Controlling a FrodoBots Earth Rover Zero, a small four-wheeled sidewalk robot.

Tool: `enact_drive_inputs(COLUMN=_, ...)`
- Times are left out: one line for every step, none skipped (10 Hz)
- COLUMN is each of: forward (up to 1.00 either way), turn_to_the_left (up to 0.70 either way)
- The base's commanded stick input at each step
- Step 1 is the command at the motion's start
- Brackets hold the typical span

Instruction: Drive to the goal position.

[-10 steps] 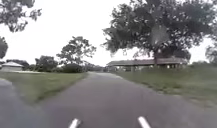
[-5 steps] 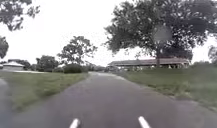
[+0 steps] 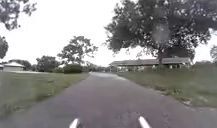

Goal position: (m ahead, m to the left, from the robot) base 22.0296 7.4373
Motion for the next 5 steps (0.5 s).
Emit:
enact_drive_inputs(forward=0.7, turn_to_the_left=0.0)
enact_drive_inputs(forward=0.7, turn_to_the_left=0.0)
enact_drive_inputs(forward=0.7, turn_to_the_left=0.0)
enact_drive_inputs(forward=0.7, turn_to_the_left=0.0)
enact_drive_inputs(forward=0.7, turn_to_the_left=0.0)
